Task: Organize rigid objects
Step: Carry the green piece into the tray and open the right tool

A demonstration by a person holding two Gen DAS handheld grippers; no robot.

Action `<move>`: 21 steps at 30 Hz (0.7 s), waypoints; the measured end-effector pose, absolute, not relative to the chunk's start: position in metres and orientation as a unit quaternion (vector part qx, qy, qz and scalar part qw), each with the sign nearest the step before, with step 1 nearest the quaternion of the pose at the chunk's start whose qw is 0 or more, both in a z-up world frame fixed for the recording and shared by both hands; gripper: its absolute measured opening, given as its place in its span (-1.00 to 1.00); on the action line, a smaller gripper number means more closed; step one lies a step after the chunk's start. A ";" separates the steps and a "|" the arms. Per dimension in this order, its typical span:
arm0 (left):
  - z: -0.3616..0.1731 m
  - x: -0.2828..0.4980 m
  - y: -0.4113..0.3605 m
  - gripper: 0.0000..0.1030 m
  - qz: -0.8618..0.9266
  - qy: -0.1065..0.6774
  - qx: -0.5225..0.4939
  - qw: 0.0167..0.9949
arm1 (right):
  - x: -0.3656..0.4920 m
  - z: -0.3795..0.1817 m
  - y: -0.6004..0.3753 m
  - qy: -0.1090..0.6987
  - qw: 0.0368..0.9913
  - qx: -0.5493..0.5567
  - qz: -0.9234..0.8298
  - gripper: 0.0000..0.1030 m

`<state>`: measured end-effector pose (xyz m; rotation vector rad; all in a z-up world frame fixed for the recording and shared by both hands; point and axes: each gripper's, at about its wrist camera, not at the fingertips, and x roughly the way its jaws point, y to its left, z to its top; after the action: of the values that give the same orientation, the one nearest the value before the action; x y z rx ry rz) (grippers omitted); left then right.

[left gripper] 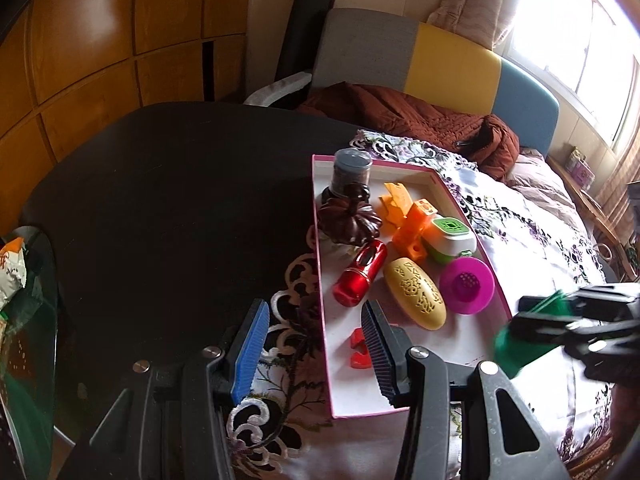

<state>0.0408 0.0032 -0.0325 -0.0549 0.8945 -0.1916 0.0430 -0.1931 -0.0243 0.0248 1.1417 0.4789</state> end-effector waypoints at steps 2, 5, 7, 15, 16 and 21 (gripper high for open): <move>-0.034 0.041 0.006 -0.06 -0.090 0.434 -0.030 0.896 | 0.052 -0.038 -0.179 0.557 0.799 0.007 0.227 -0.42; -0.038 0.043 0.010 -0.06 -0.089 0.438 -0.034 0.894 | 0.061 -0.057 -0.164 0.569 0.793 -0.010 0.215 -0.41; -0.039 0.044 0.011 -0.06 -0.088 0.442 -0.036 0.892 | 0.066 -0.068 -0.161 0.576 0.792 -0.011 0.202 -0.32; -0.045 0.045 0.016 -0.05 -0.079 0.447 -0.045 0.890 | 0.058 -0.062 -0.169 0.558 0.804 0.018 0.205 0.18; -0.045 0.046 0.016 -0.05 -0.078 0.446 -0.045 0.890 | 0.057 -0.061 -0.170 0.557 0.805 0.021 0.204 0.19; -0.041 0.043 0.015 -0.05 -0.071 0.438 -0.043 0.895 | 0.052 -0.049 -0.182 0.537 0.820 0.036 0.194 0.28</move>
<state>0.0429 0.0153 -0.0415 -0.0884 0.9076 -0.1477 0.0523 -0.1820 -0.0486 0.0760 1.1432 0.4139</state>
